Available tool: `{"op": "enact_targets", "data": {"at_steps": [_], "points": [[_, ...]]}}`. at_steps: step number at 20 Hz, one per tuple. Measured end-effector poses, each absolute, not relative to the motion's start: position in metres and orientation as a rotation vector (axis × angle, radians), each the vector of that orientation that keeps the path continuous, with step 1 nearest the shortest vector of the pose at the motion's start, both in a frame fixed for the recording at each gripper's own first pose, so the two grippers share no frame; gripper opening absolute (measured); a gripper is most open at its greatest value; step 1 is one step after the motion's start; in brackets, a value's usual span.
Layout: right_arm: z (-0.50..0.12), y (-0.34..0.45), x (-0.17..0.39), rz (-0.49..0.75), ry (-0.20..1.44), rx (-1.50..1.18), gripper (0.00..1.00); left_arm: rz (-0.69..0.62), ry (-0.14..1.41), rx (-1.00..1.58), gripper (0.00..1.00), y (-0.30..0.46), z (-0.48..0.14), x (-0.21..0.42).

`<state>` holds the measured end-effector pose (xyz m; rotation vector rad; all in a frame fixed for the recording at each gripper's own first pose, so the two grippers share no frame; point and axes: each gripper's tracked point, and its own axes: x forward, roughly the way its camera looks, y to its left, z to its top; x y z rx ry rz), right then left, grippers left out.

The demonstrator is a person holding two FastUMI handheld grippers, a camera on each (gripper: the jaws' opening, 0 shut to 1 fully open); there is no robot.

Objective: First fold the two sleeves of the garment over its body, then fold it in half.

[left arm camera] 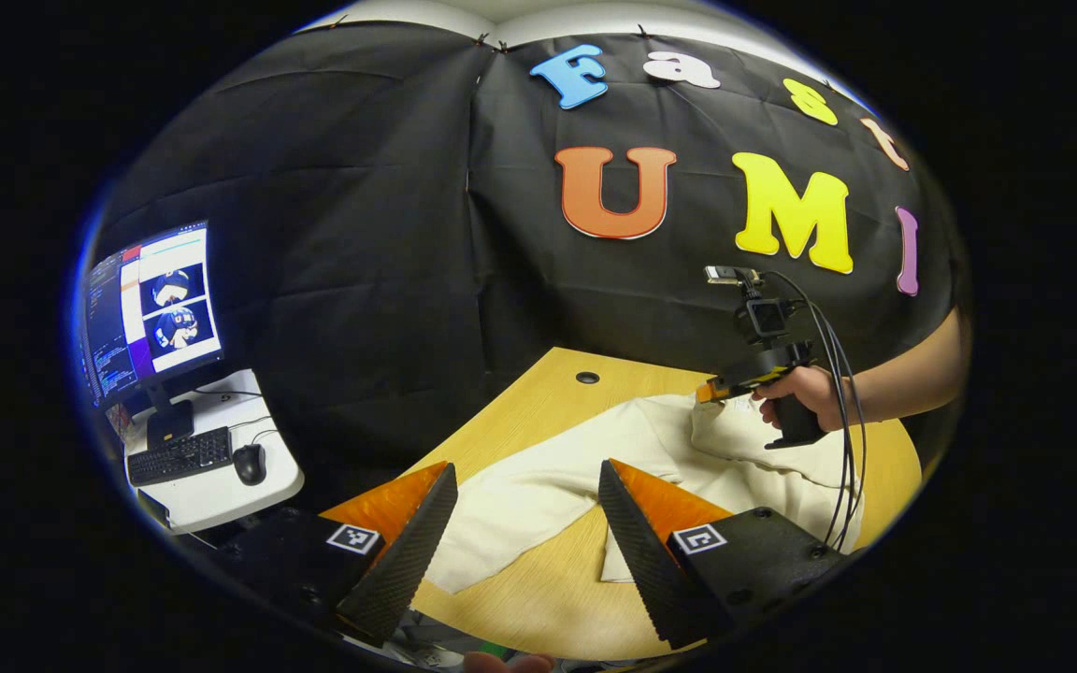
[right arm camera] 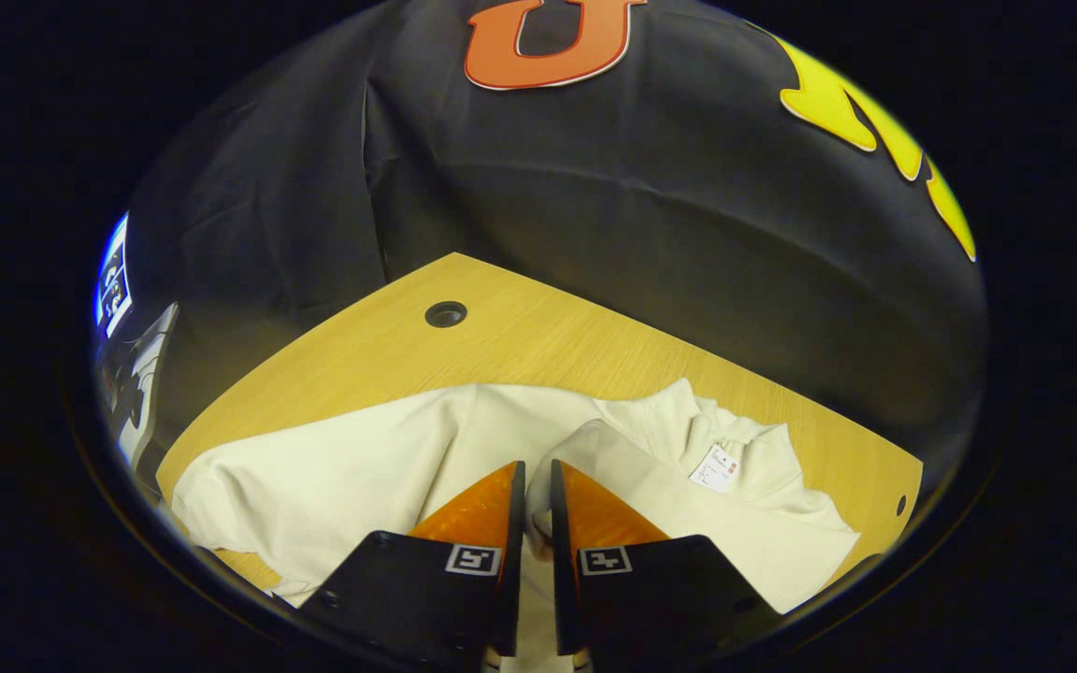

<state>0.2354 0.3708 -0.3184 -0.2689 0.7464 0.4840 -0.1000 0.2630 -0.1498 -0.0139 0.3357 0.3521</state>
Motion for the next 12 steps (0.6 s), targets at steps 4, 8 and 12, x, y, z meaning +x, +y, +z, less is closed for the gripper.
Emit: {"op": "enact_targets", "data": {"at_steps": [4, 8, 12], "points": [[-0.3, 0.379, 0.226, 0.535, 0.7, -0.269, 0.5, 0.355, 0.332, -0.016, 0.98, 0.264, -0.151, -0.102], [-0.269, 0.373, 0.208, 0.563, 0.636, -0.251, 0.56, 0.347, 0.324, -0.004, 0.98, 0.268, -0.153, -0.102], [-0.222, 0.349, 0.169, 0.586, 0.553, -0.21, 0.52, 0.331, 0.322, 0.022, 0.98, 0.28, -0.163, -0.108]]}}
